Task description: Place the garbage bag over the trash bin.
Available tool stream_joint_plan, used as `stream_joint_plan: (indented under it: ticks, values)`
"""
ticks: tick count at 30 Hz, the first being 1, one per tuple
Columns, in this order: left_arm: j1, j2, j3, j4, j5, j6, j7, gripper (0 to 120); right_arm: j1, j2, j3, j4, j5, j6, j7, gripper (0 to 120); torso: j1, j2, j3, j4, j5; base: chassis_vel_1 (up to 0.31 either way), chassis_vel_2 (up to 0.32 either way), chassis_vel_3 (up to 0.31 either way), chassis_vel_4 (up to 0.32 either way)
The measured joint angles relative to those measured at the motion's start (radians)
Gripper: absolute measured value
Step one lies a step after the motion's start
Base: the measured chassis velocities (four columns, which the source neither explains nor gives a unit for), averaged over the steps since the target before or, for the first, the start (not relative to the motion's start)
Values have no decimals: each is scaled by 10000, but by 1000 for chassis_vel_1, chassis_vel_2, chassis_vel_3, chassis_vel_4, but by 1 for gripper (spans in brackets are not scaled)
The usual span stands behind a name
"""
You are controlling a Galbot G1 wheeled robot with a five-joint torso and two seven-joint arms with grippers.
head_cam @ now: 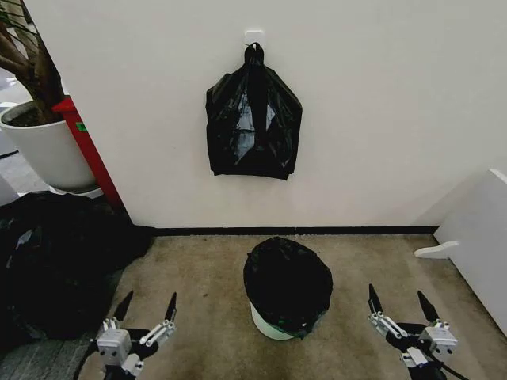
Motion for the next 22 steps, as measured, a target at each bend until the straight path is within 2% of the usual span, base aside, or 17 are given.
stream_joint_plan:
  ticks: [6, 22]
  values:
    - [-66, 74, 195, -251, 343, 416, 20, 100, -104, -49, -9, -125, -209, 297, 204, 100, 1, 0, 1, -1, 0, 0, 0, 0, 0]
    - [-122, 102, 212, -253, 334, 478, 23, 100, -95, -68, -7, -139, -216, 301, 232, 100, 1, -1, 1, 0, 0, 0, 0, 0, 0]
